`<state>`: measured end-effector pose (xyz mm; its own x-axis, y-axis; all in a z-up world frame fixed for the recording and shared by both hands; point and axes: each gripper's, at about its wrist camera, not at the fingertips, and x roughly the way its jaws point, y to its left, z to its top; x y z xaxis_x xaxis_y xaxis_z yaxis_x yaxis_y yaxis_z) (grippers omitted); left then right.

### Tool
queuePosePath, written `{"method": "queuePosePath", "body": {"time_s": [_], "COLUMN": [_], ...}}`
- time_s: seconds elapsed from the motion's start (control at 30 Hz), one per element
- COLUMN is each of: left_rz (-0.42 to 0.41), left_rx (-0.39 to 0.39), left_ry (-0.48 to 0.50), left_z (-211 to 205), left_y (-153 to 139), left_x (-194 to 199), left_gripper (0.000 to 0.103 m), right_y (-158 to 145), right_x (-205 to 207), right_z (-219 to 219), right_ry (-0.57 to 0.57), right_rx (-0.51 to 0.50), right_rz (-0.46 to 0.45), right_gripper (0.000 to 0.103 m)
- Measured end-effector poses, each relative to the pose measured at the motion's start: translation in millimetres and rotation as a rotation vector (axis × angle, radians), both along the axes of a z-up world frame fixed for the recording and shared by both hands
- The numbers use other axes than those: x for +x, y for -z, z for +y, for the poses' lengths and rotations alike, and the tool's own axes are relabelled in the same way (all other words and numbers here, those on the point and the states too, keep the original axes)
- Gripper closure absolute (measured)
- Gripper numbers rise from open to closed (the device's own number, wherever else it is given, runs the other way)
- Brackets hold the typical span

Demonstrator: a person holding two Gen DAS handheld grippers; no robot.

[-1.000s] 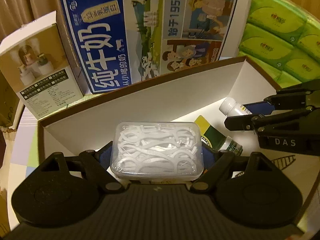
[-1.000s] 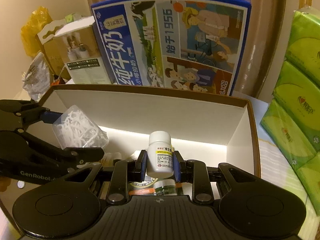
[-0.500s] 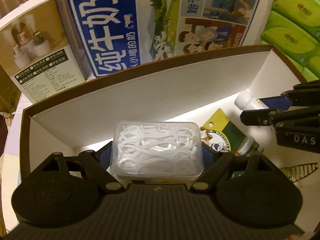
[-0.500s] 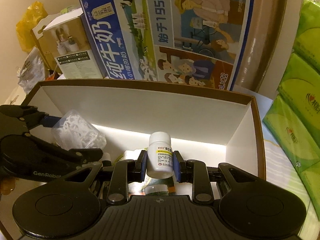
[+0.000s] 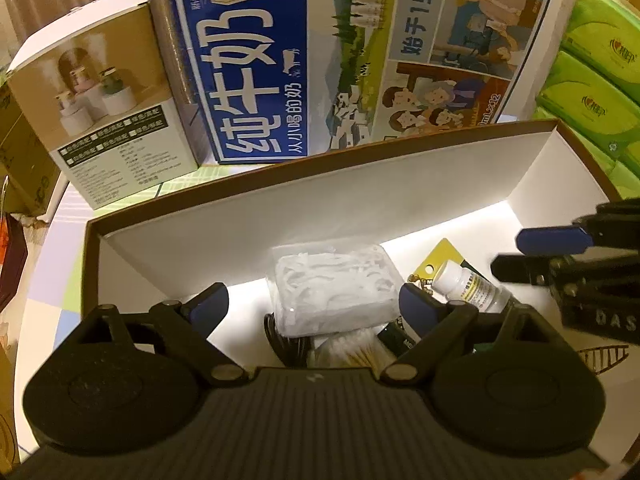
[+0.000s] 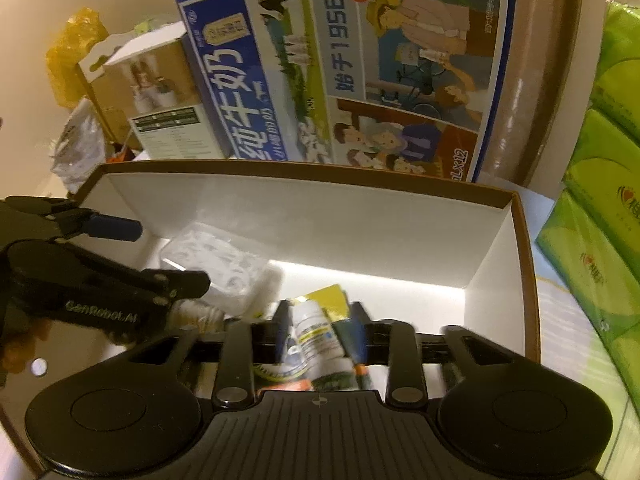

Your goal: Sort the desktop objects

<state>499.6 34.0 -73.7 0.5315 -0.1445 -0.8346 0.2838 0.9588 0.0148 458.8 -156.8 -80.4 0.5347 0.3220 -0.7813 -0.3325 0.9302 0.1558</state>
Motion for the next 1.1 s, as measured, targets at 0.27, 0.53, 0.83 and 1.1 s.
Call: {"method": "queuePosePath", "body": {"time_s": [0.27, 0.53, 0.83, 1.1], "left_rz": [-0.031, -0.191, -0.333, -0.345], "left_rx": [-0.046, -0.014, 0.011, -0.035], "left_ry": [-0.047, -0.021, -0.085, -0.136], "left_z": [12, 12, 16, 26], "left_y": [-27, -63, -99, -126], "left_x": [-24, -85, -165, -230], "left_gripper": [0.012, 0.005, 0.001, 0.001], "right_y": [-22, -39, -61, -86], "right_x": [-51, -113, -175, -223], "right_z": [-4, -8, -12, -15], "right_ry": [0.004, 0.072, 0.148, 0.183], "right_rx": [0.007, 0.019, 0.016, 0.122], "right_rz": [-0.089, -0.153, -0.220, -0.239], "right_gripper": [0.002, 0.002, 0.002, 0.002]}}
